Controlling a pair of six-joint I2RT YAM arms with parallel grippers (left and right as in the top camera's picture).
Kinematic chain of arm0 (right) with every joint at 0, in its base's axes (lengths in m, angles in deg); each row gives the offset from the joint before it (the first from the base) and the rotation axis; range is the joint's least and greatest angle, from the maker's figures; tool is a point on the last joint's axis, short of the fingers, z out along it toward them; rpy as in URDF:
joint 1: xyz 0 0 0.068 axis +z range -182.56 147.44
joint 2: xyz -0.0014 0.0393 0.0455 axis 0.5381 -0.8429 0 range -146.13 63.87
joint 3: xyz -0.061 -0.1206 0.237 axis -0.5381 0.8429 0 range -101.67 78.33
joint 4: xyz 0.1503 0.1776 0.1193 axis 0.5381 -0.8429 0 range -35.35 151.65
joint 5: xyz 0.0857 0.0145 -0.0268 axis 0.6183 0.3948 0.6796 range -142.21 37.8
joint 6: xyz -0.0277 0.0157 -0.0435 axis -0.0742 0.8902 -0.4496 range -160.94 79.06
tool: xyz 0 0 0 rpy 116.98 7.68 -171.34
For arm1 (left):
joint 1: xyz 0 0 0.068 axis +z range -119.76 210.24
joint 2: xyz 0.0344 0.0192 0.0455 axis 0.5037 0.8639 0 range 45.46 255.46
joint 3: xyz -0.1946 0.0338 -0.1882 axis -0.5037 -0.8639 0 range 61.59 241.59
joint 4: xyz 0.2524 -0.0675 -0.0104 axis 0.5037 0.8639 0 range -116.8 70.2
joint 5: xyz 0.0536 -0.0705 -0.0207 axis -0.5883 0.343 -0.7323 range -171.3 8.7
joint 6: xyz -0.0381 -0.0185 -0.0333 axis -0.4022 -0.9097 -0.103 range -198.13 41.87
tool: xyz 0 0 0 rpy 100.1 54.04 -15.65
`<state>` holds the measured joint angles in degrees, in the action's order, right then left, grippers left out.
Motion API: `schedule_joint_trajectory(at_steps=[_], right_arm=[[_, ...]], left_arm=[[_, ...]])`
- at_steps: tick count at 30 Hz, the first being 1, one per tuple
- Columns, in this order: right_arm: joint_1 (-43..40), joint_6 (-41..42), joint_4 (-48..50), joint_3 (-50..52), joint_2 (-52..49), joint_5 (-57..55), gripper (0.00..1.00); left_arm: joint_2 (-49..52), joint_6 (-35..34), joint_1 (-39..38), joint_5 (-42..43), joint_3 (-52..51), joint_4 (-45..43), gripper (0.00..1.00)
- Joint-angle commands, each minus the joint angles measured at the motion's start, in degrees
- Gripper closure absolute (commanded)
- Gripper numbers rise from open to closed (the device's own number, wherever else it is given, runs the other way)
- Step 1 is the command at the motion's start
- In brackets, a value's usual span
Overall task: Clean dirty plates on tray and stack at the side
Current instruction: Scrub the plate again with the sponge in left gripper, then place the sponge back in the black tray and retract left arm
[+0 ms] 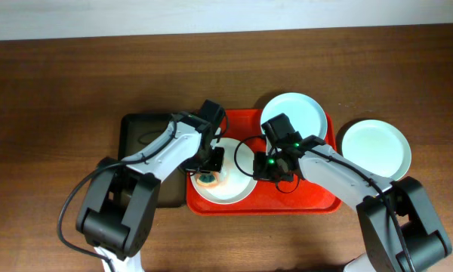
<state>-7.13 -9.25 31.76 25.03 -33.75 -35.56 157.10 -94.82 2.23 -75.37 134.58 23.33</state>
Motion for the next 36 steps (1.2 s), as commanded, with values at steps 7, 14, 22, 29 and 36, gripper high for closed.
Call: schedule_joint_trajectory(at_steps=[7,14,22,29,36], right_arm=[[0.11,0.07,0.15,0.04,-0.26,0.76,0.96],[0.09,0.04,-0.04,0.04,-0.26,0.72,0.96],[0.09,-0.02,-0.15,0.04,-0.26,0.68,0.96],[0.09,-0.42,-0.2,0.04,-0.26,0.68,0.96],[0.09,-0.39,-0.11,0.04,-0.26,0.68,0.96]], left_arm=[[-0.87,0.5,-0.09,17.07,1.77,-0.2,1.0],[-18.34,0.42,5.79,0.35,2.19,7.91,1.0],[-18.6,-4.74,10.97,-14.8,-6.73,8.94,1.0],[-18.53,-4.31,12.61,-14.8,-20.63,-6.03,1.0],[-19.89,-2.8,16.04,-11.1,-17.16,-3.87,0.38]])
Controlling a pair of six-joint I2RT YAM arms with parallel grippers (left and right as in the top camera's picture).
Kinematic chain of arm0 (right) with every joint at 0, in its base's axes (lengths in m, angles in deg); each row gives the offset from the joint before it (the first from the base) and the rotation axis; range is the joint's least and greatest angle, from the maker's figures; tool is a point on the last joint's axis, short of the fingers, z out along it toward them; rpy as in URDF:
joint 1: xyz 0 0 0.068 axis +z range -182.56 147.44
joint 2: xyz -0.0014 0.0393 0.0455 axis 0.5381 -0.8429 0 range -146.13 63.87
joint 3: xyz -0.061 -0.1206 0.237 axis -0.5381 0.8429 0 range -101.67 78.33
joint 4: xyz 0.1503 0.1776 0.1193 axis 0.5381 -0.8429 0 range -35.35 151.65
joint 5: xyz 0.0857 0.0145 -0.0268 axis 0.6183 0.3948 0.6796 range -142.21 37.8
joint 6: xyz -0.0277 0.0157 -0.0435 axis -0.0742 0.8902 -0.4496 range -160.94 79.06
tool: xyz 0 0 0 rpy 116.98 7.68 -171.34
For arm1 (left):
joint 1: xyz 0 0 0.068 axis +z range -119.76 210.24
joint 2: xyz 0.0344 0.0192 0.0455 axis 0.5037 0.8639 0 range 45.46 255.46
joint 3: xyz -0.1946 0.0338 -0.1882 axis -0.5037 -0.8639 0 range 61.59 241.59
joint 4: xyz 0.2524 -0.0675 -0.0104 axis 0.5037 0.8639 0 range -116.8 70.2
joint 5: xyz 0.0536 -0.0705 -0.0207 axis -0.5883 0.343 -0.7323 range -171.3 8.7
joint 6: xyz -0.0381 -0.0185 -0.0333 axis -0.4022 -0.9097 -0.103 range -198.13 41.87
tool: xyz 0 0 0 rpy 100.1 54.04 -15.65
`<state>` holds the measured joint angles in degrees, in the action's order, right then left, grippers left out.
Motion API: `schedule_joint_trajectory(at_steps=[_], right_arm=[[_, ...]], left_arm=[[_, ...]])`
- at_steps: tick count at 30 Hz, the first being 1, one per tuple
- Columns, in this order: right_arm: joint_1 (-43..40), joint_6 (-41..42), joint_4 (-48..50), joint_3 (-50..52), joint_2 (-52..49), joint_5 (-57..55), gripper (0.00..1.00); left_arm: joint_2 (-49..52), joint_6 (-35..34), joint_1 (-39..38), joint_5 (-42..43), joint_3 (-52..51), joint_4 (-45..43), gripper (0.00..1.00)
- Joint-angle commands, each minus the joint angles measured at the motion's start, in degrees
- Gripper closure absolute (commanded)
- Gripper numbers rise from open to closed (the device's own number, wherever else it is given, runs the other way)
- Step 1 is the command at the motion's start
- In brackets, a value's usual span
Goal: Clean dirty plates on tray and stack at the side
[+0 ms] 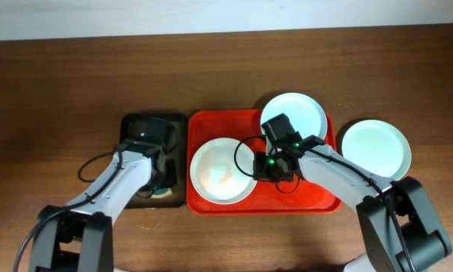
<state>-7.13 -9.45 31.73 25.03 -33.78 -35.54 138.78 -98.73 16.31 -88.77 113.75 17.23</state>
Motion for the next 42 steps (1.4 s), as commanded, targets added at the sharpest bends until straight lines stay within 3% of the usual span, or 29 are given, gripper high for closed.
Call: schedule_joint_trajectory(at_steps=[1,7,8,19,20,26,42], right_arm=[[0.09,-0.22,-0.09,0.04,-0.24,0.63,0.96],[0.09,-0.2,-0.09,0.04,-0.24,0.63,0.95],[0.09,-0.2,-0.09,0.04,-0.24,0.48,0.95],[0.11,-0.17,0.37,0.07,-0.24,-0.66,0.94],[0.11,-0.17,0.31,0.07,-0.24,-1.75,0.88],[0.11,-0.17,-0.09,0.07,-0.24,-2.1,0.82],[0.11,-0.17,3.17,1.92,-0.24,-2.1,0.82]], left_arm=[[-2.84,1.11,3.15,2.34,6.71,5.14,0.33],[-12.9,1.09,10.78,5.38,20.04,15.34,0.09],[-14.82,1.09,12.81,5.11,20.17,15.21,0.01],[-17.05,0.46,15.21,5.14,20.15,15.87,0.01],[-17.05,0.46,15.23,5.14,20.15,15.87,0.01],[-17.05,0.46,15.23,5.14,20.15,15.87,0.01],[-17.05,0.46,15.23,5.14,20.15,15.87,0.01]])
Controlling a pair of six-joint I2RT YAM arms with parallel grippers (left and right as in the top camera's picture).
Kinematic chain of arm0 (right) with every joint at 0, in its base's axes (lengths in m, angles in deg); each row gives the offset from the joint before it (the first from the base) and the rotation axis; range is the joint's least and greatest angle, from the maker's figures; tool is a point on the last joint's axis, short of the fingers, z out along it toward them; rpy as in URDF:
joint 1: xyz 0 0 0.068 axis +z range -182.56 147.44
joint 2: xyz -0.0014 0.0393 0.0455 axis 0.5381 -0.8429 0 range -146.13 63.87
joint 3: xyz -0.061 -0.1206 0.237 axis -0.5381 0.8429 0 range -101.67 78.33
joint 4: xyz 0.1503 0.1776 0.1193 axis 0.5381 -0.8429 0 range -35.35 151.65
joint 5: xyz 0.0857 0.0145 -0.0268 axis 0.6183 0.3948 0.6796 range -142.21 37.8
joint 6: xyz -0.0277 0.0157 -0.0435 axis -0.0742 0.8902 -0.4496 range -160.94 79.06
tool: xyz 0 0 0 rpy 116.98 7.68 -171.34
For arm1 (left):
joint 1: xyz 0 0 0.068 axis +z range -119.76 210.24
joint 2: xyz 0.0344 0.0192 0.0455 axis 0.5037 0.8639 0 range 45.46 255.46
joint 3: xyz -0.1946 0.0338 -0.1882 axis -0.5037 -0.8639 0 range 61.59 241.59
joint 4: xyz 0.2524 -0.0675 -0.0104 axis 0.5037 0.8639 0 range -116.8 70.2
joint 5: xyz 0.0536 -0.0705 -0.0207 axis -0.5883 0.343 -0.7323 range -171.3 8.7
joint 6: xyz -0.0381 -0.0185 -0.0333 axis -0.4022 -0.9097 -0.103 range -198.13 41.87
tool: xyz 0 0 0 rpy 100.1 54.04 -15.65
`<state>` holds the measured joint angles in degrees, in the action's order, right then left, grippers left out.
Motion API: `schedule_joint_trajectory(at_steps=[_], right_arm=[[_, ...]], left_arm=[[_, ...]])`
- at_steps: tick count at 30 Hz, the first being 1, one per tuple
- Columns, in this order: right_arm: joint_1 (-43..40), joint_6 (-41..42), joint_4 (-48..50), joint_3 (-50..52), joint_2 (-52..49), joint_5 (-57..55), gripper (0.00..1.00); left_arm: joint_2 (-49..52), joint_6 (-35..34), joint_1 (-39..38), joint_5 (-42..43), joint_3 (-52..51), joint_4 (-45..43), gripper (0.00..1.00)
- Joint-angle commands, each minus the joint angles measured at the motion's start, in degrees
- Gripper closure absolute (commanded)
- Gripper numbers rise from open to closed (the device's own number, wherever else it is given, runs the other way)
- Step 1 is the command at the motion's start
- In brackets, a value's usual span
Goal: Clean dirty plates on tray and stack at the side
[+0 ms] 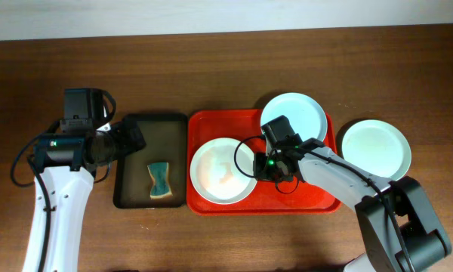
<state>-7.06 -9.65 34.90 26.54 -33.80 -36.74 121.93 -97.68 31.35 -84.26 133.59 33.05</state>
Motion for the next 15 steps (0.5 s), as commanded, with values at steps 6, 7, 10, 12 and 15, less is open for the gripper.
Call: schedule_joint_trajectory(at_steps=[6,7,10,12,15], right_arm=[[0.04,0.04,-0.02,0.42,-0.22,-0.9,0.81],[0.04,0.04,-0.02,0.42,-0.22,-0.87,0.81],[0.04,0.04,-0.2,0.42,-0.22,-0.85,0.81],[0.04,0.04,-0.48,0.42,-0.22,-0.63,0.81],[0.04,0.04,-0.92,0.42,-0.22,0.17,0.81]], left_arm=[[-0.2,-0.59,0.17,0.63,0.31,0.04,0.01],[-0.2,-0.59,0.17,0.63,0.31,0.04,0.01],[-0.2,-0.59,0.2,0.63,0.31,0.04,0.01],[-0.2,-0.59,0.2,0.63,0.31,0.04,0.01],[-0.2,-0.59,0.17,0.61,0.31,0.04,0.01]])
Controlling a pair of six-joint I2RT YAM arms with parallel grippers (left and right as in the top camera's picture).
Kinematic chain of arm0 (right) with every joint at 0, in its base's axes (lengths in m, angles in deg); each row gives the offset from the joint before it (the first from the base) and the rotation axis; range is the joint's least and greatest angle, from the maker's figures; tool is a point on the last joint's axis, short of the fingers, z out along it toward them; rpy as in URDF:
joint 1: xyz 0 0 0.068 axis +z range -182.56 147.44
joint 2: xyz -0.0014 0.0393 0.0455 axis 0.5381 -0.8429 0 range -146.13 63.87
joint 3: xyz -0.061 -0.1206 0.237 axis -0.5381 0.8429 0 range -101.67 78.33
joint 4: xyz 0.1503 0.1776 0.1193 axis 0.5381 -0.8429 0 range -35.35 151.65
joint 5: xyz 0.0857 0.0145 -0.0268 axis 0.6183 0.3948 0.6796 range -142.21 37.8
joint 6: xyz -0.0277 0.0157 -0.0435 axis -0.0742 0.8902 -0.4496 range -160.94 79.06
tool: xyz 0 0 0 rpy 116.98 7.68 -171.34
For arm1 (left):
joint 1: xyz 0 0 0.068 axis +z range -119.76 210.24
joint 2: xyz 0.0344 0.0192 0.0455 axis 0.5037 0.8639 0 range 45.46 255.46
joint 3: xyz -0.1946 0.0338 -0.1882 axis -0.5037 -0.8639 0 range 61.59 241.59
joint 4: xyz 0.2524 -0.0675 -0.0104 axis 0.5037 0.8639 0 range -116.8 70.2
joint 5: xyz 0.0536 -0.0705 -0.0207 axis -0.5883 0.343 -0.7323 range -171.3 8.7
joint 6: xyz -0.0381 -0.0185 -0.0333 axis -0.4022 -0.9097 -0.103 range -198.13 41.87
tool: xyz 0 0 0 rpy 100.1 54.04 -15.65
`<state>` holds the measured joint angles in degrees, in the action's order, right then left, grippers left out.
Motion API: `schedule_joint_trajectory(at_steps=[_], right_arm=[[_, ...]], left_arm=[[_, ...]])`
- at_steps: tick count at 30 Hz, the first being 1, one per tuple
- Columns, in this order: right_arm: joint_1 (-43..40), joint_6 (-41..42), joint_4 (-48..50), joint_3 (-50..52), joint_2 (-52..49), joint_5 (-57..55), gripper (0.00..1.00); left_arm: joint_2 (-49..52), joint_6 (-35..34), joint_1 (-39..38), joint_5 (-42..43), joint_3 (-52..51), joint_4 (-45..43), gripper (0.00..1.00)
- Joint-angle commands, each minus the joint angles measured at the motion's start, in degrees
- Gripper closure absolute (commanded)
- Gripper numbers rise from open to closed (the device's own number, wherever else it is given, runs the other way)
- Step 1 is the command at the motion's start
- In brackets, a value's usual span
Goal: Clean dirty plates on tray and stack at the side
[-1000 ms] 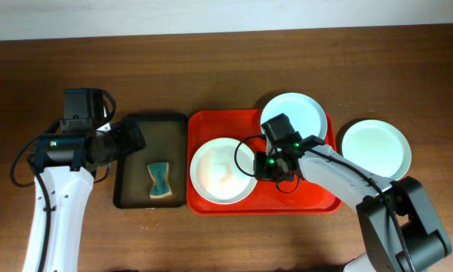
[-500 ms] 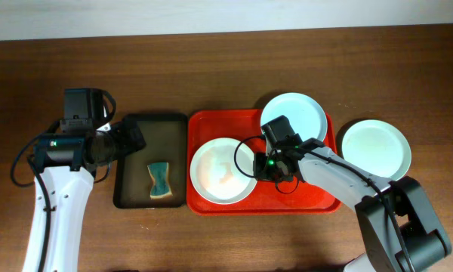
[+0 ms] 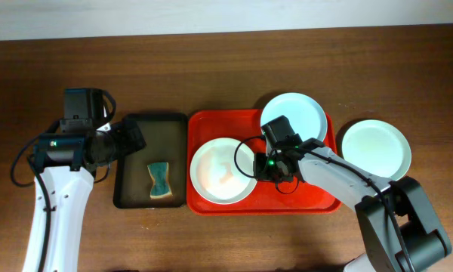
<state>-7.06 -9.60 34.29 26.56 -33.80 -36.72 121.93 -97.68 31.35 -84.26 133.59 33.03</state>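
A red tray (image 3: 309,198) carries a white plate (image 3: 211,177) at its front left, with a faint orange smear near the middle. My right gripper (image 3: 251,168) sits at this plate's right rim and looks shut on it. A second white plate (image 3: 298,112) rests on the tray's back right corner. On the table to the right of the tray lies a third plate (image 3: 376,149). A teal sponge (image 3: 159,180) lies in a dark tray (image 3: 151,132). My left gripper (image 3: 134,137) hangs open and empty over that tray's back left edge.
The dark tray stands directly against the red tray's left side. Brown tabletop runs behind both trays and to the far left, where my left arm reaches in. The table's front edge is close below the trays.
My left gripper first pressed the sponge on the front plate while my right gripper held its rim. Then the left was down over the dark tray with the sponge. After that it stood back at the left, empty, with the sponge lying in the dark tray, as now.
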Motion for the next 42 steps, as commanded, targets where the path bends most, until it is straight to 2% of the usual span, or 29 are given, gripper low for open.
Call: schedule_joint_trajectory(at_steps=[1,9,23,24,25,33,42], right_arm=[[0.04,0.02,-0.26,0.39,-0.22,0.76,0.81],[0.04,0.63,2.27,0.39,-0.22,0.24,0.78],[0.37,0.61,2.64,0.39,-0.22,1.9,0.77],[0.37,0.59,2.51,0.39,-0.22,1.88,0.89],[0.37,0.59,2.58,0.39,-0.22,1.86,0.96],[0.28,0.61,4.17,0.33,-0.2,0.61,0.96],[-1.62,-3.04,-10.73,-9.81,0.68,0.37,0.96]], left_arm=[[-0.2,-0.59,0.2,0.63,0.31,0.07,0.01],[-0.2,-0.59,0.2,0.63,0.31,0.07,0.01],[-0.2,-0.57,0.2,0.63,0.31,0.07,0.01],[-0.2,-0.59,0.2,0.61,0.31,0.07,0.01],[-0.2,-0.59,0.2,0.63,0.31,0.07,0.01],[-0.2,-0.59,0.2,0.63,0.31,0.07,0.01],[-0.2,-0.59,0.17,0.63,0.31,0.07,0.01]])
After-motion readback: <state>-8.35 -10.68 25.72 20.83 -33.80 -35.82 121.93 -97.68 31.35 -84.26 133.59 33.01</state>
